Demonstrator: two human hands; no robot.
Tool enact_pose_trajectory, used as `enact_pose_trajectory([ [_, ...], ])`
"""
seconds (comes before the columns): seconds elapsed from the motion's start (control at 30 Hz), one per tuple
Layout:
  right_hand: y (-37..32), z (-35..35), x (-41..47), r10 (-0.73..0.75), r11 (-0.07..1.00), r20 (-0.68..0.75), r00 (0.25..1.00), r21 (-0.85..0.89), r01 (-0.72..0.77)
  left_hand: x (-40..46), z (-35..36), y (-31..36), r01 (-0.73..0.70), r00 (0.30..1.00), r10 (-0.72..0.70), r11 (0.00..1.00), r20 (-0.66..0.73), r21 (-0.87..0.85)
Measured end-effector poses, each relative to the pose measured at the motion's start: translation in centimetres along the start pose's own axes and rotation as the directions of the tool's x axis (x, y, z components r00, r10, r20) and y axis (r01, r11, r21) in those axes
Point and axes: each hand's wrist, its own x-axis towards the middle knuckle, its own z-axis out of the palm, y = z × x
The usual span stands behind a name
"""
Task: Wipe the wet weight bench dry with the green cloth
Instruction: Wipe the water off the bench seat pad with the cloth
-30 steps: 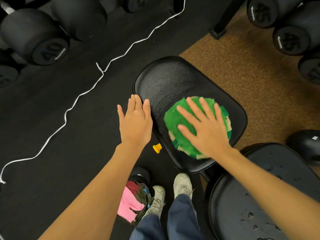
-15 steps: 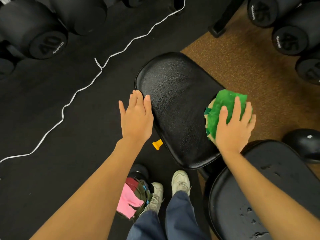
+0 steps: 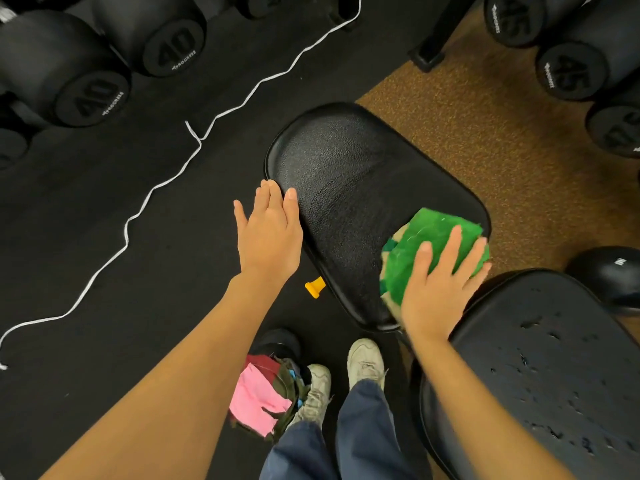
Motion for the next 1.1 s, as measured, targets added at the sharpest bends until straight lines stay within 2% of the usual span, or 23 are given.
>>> enact_pose_trajectory([
  [0.1, -0.4, 0.2, 5.8, 0.160, 0.986, 0.010, 0.987, -0.049, -0.159, -0.1, 0.6, -0.7, -0.047, 0.999, 0.049, 0.995, -0.016, 0.088],
  [0.13, -0.8, 0.4, 7.3, 0.168, 0.983, 0.040, 0.985, -0.083, -0.164, -0.1, 0.8, -1.1, -0.070, 0.997, 0.073, 0.990, -0.024, 0.125],
  [0.2, -1.6, 0.5, 9.1, 0.111, 0.985, 0.082, 0.990, -0.145, -0.098, -0.3, 1.0, -1.5, -0.095, 0.995, 0.099, 0.989, -0.030, 0.114],
  [0.37, -6.6, 2.4, 11.6, -0.058, 0.985, 0.193, 0.980, -0.150, 0.087, -0.1, 0.4, -2.1, -0.072, 0.996, 0.060, 0.979, -0.067, -0.190],
  [0.5, -11.2, 4.0, 12.6, -0.192, 0.966, 0.236, 0.953, -0.126, 0.226, 0.3, -0.2, -2.8, -0.060, 0.985, 0.005, 0.945, -0.170, -0.320],
  [0.57, -13.3, 4.7, 12.8, -0.309, 0.929, 0.250, 0.918, -0.127, 0.347, 0.4, -0.5, -2.9, -0.056, 0.970, -0.033, 0.934, -0.240, -0.354],
  [0.7, -16.7, 5.9, 12.0, -0.508, 0.832, 0.289, 0.811, -0.078, 0.549, 0.4, -0.9, -3.6, -0.038, 0.928, -0.120, 0.911, -0.351, -0.412],
  [0.9, -18.2, 5.2, 7.6, -0.689, 0.684, 0.341, 0.640, 0.013, 0.729, 0.3, -1.3, -4.0, -0.009, 0.915, -0.170, 0.898, -0.365, -0.441],
  [1.0, -16.8, 3.9, 4.1, -0.803, 0.538, 0.353, 0.480, 0.084, 0.839, 0.7, -1.8, -3.3, -0.011, 0.900, -0.208, 0.866, -0.382, -0.499],
  [1.1, -13.9, 2.8, 1.8, -0.894, 0.333, 0.360, 0.265, 0.143, 0.932, 1.2, -2.3, -2.1, 0.033, 0.868, -0.322, 0.797, -0.377, -0.603],
])
